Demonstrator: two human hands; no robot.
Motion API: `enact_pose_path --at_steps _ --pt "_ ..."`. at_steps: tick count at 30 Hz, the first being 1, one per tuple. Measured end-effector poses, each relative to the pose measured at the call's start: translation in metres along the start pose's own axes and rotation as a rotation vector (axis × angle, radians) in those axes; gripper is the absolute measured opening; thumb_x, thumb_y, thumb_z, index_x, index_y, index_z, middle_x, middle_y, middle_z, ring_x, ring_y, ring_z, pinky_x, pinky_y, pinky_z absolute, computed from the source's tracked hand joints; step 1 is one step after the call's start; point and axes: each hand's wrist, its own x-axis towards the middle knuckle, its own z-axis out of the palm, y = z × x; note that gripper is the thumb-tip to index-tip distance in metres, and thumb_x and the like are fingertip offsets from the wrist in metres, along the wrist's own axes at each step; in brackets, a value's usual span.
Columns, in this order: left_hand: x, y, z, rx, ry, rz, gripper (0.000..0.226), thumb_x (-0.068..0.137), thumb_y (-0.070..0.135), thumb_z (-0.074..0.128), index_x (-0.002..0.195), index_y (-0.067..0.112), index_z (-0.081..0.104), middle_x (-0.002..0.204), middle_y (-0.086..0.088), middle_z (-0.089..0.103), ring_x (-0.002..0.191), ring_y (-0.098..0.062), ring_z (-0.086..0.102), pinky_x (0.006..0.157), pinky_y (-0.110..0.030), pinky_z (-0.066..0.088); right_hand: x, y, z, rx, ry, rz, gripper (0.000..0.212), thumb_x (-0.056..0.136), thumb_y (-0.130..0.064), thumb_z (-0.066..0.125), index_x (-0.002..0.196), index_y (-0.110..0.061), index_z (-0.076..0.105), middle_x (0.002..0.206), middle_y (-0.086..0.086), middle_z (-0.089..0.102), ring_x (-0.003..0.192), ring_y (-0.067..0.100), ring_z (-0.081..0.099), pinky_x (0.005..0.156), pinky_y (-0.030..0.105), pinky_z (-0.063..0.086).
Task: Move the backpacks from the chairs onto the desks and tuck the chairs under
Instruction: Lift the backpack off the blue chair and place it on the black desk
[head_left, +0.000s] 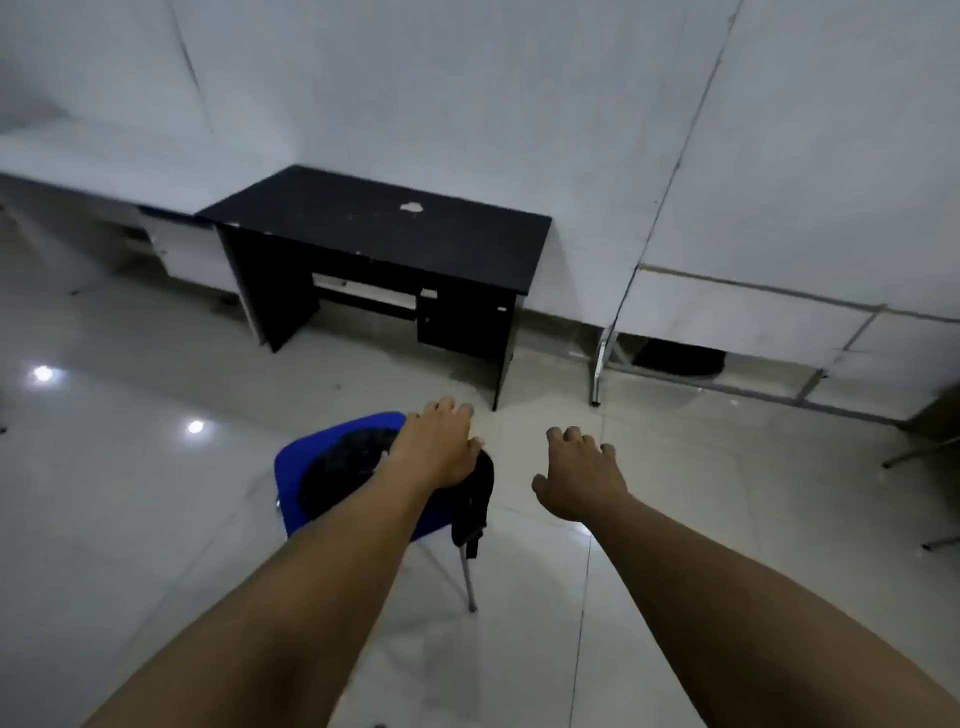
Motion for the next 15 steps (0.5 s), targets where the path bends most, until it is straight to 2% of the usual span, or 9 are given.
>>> enact_pose_path --at_steps 5,7,11,13,15 --pt "-0.025 -0.039 0.031 0.014 -0.218 -0.229 0.055 0.094 0.045 0.047 0.140 0.015 0.042 0.141 -0.014 0.045 0.127 -0.035 0.044 0.105 -0.049 0.035 0.002 -0.029 0.022 0.032 -0.146 -0.099 0.059 0.093 -0.042 0.052 0.142 -0.013 0.038 0.135 0.011 0.049 0.124 0.032 0.050 0.105 0.049 0.031" --pt "-0.037 -0.053 0.044 -0.004 -0.291 -0.298 0.051 0.092 0.043 0.049 0.136 0.018 0.046 0.137 -0.011 0.050 0.121 -0.033 0.049 0.103 -0.047 0.039 0.008 -0.040 0.030 0.065 -0.179 -0.135 0.056 0.093 -0.042 0.052 0.140 -0.014 0.040 0.133 0.010 0.051 0.122 0.032 0.051 0.104 0.049 0.031" --pt "-0.047 -0.071 0.054 -0.099 -0.295 -0.348 0.038 0.092 0.041 0.052 0.125 0.022 0.054 0.127 -0.007 0.056 0.109 -0.028 0.054 0.096 -0.046 0.047 0.023 -0.060 0.039 0.140 -0.203 -0.178 0.054 0.096 -0.045 0.049 0.140 -0.015 0.041 0.131 0.010 0.053 0.119 0.031 0.053 0.105 0.049 0.032" --pt "-0.044 -0.075 0.055 -0.119 -0.274 -0.368 0.043 0.093 0.044 0.049 0.130 0.022 0.052 0.132 -0.008 0.050 0.117 -0.029 0.050 0.100 -0.048 0.044 0.033 -0.070 0.043 0.178 -0.204 -0.169 0.051 0.097 -0.047 0.046 0.137 -0.015 0.042 0.131 0.009 0.054 0.120 0.030 0.053 0.104 0.048 0.034" --pt "-0.036 -0.079 0.054 -0.166 -0.266 -0.484 0.049 0.098 0.048 0.036 0.136 0.020 0.047 0.139 -0.013 0.044 0.125 -0.034 0.044 0.104 -0.054 0.038 0.042 -0.078 0.046 0.206 -0.198 -0.146 0.050 0.098 -0.049 0.043 0.135 -0.015 0.044 0.131 0.010 0.053 0.119 0.031 0.053 0.103 0.047 0.036"
